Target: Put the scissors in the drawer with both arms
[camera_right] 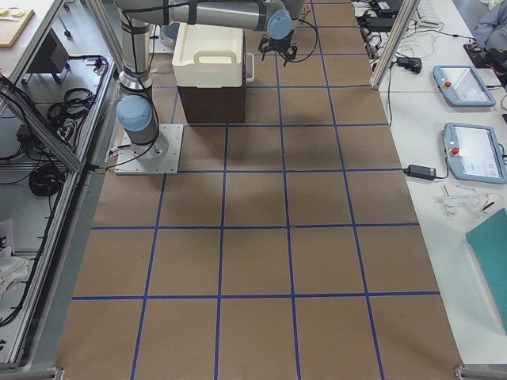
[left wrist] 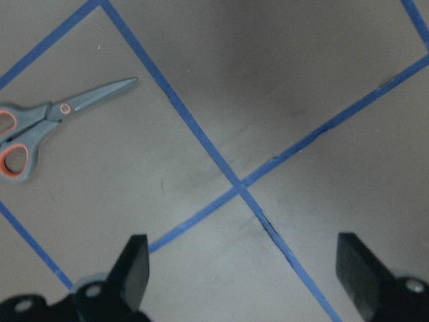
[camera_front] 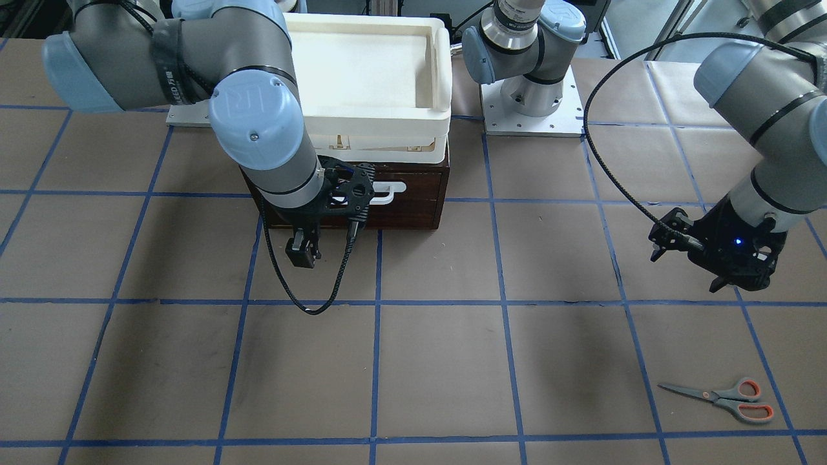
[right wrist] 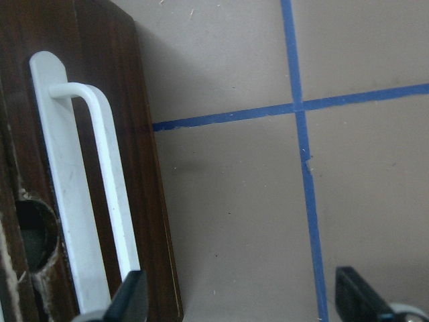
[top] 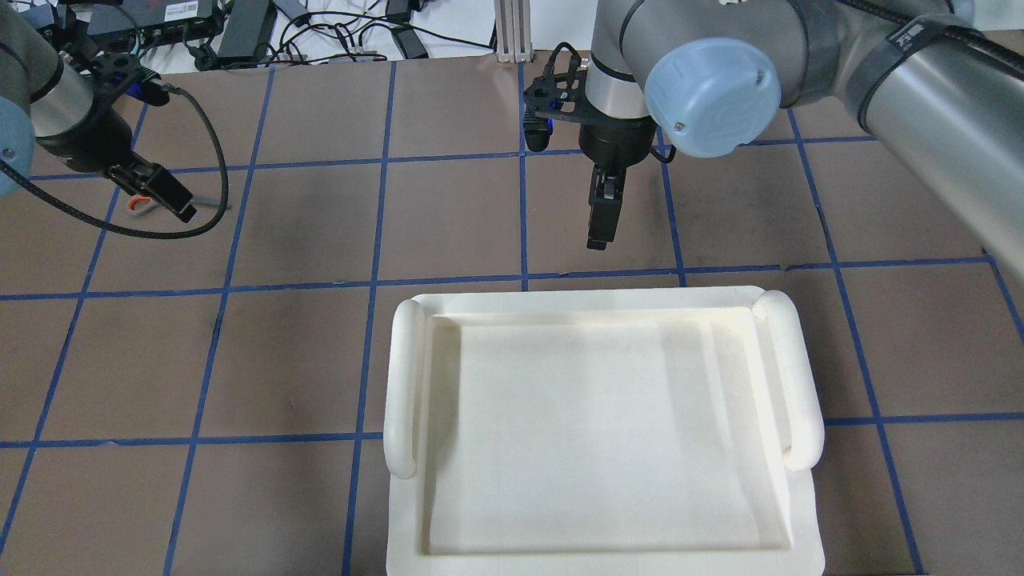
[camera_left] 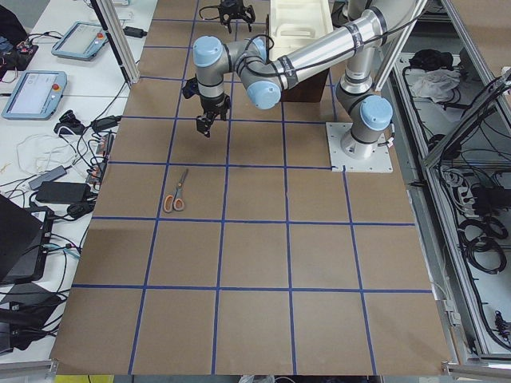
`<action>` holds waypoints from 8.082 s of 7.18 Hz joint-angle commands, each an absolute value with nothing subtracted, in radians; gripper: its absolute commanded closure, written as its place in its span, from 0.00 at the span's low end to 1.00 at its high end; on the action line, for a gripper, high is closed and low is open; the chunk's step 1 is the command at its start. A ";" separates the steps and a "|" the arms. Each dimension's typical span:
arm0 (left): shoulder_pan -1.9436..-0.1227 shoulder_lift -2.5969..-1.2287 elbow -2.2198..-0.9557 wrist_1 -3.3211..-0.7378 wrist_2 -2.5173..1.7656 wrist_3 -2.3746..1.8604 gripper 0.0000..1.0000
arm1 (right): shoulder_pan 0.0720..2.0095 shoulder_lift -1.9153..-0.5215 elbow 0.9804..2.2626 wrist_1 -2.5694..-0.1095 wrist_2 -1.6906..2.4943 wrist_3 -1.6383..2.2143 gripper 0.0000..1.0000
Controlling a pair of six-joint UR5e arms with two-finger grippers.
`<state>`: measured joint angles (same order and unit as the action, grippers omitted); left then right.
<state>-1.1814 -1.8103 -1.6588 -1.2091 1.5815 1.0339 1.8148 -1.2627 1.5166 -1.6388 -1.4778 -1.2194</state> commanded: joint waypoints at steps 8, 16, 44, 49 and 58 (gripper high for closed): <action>-1.089 -2.170 -1.493 -0.904 1.569 1.998 0.00 | 1.901 -1.209 1.537 -1.585 -1.545 -1.279 0.00; -1.089 -2.303 -1.440 -0.821 1.528 2.123 0.18 | 1.901 -1.177 1.528 -1.586 -1.534 -1.289 0.00; -1.198 -1.982 -1.434 -1.287 1.615 1.976 1.00 | 1.842 -0.988 1.299 -1.893 -1.513 -1.338 0.00; -1.201 -1.985 -1.437 -1.292 1.615 1.976 1.00 | 1.835 -0.966 1.253 -1.881 -1.490 -1.328 0.00; -1.598 -1.884 -1.439 -1.351 1.611 1.658 1.00 | 1.631 -1.339 1.273 -1.612 -1.508 -0.953 0.00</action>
<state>-1.5322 -1.8968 -1.4387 -1.3504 1.6104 1.6946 1.6625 -1.3126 1.2705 -1.6358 -1.4797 -1.0697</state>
